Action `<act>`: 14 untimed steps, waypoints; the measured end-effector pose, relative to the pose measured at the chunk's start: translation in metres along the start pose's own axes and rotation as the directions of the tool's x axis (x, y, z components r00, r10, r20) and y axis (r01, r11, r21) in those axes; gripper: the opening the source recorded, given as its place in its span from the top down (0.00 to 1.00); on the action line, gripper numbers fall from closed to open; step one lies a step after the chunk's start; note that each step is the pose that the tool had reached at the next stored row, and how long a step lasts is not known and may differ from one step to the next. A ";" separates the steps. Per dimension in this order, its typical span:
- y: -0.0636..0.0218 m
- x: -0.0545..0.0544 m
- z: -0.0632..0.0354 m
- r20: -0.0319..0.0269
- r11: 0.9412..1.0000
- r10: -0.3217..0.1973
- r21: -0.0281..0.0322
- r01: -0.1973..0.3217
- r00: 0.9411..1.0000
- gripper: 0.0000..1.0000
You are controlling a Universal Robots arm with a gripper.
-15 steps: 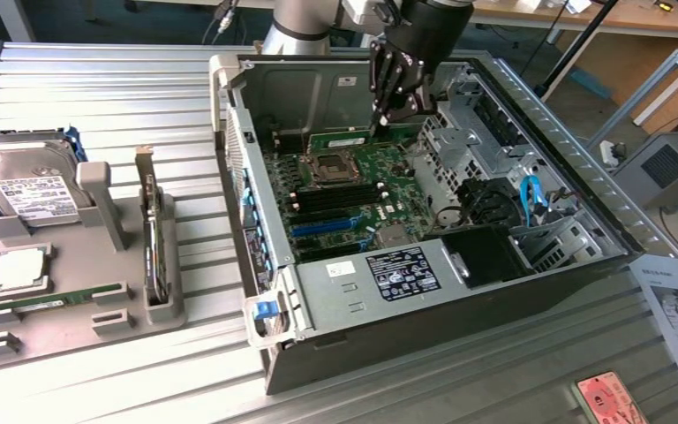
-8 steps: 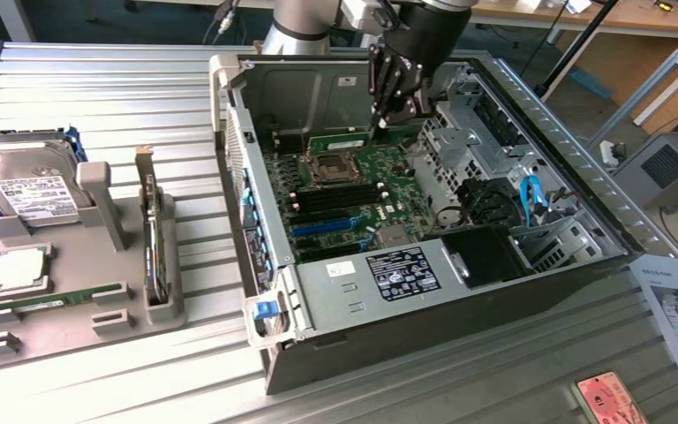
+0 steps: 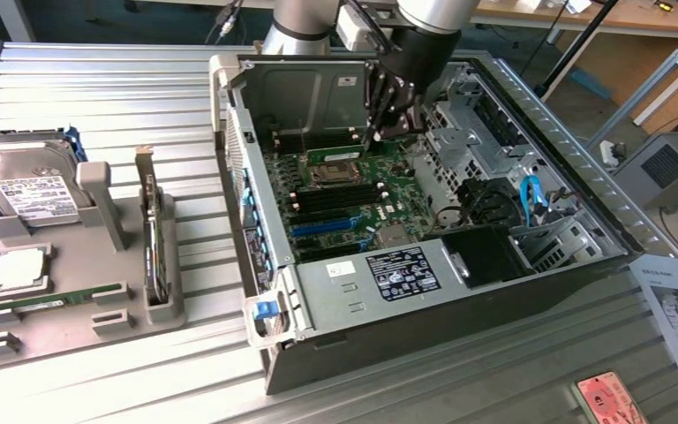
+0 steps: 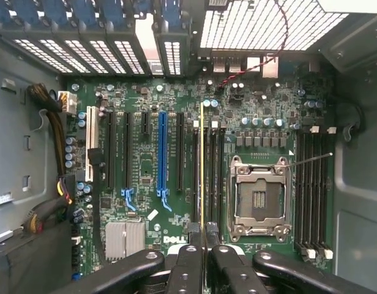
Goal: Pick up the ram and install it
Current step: 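Insert the ram into the slot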
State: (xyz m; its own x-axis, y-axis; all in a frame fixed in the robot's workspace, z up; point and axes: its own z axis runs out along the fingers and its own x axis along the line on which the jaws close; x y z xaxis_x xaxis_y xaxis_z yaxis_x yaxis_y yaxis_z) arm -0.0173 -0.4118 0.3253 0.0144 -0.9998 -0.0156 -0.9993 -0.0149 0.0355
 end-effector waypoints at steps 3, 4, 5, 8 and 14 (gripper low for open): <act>-0.0002 0.000 0.0041 0.000 1.000 0.000 0.000 0.000 1.000 0.88; -0.0002 0.000 0.0048 0.000 1.000 0.000 0.000 0.000 1.000 0.88; -0.0002 0.000 0.0050 0.000 1.000 0.000 0.000 0.000 1.000 0.88; -0.0002 0.000 0.0050 0.000 1.000 0.000 0.000 0.000 1.000 0.88; -0.0014 0.000 0.0051 0.000 1.000 0.000 -0.001 0.000 1.000 0.88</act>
State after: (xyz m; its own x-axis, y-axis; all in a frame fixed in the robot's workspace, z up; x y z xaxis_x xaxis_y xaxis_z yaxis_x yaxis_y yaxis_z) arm -0.0161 -0.4118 0.3202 0.0145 -0.9998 -0.0156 -0.9992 -0.0150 0.0361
